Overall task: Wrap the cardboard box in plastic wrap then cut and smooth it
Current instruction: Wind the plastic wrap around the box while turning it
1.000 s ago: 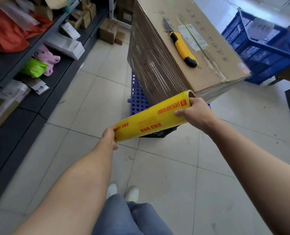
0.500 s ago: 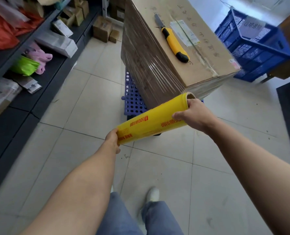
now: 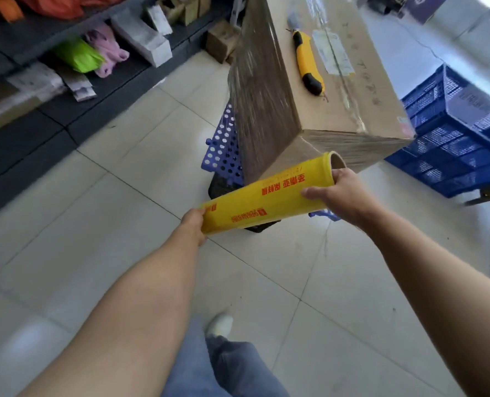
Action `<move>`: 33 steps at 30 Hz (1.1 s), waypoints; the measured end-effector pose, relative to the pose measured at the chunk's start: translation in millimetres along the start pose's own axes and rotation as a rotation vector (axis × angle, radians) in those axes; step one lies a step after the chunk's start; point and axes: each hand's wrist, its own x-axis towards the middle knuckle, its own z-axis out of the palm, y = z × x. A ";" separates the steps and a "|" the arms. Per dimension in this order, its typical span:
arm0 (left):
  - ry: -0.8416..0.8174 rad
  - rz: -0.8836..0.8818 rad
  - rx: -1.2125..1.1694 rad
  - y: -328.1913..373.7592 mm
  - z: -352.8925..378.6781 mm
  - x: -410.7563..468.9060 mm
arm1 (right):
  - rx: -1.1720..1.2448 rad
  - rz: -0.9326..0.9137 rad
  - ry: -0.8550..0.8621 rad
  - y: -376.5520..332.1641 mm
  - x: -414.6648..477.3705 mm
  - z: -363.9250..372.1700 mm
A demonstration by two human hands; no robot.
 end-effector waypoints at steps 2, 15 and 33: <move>0.021 0.010 -0.031 -7.1 0.1 -3.7 | -0.014 -0.014 0.004 2.7 -2.9 -4.6; -0.013 -0.014 0.074 -23.3 32.7 -29.9 | -0.009 -0.040 0.105 22.3 -5.4 -18.5; 0.032 -0.040 -0.317 -134.9 108.5 -56.9 | -0.348 -0.386 0.045 84.7 2.3 -75.4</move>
